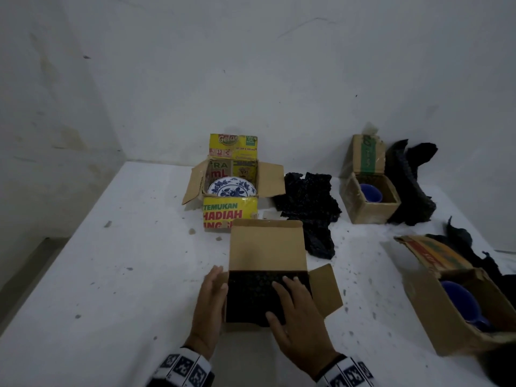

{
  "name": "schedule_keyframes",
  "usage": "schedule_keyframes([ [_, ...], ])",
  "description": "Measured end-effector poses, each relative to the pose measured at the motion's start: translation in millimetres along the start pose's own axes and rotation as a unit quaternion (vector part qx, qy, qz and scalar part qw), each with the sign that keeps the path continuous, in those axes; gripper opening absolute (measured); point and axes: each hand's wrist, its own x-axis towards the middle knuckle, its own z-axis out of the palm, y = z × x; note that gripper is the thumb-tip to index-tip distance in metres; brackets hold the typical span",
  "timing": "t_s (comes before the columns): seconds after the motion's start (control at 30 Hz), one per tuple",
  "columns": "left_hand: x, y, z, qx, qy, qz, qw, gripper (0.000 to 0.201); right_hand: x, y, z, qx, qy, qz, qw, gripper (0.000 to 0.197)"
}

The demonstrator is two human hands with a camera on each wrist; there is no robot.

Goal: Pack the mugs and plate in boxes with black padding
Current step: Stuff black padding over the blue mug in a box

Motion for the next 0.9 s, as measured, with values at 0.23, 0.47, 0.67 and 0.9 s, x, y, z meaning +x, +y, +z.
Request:
schedule_keyframes([
  [0.23,3,11,-23,0.03,0.111,-0.055,0.992,0.039,4,30,-52,0.044,0.14,0.084,0.986,0.031],
  [0.47,-16,29,-20,0.098,0.03,0.081,0.991,0.038,6,59,-62,0.28,0.035,0.205,0.937,0.019],
  [0.67,-11,17,-7,0.316,-0.02,0.176,0.932,0.051,13,58,-59,0.236,-0.072,0.099,0.964,0.014],
  [0.9,6,24,-11,0.381,-0.022,0.029,0.924,0.099,33,60,-32,0.182,-0.14,0.129,0.965,0.095],
])
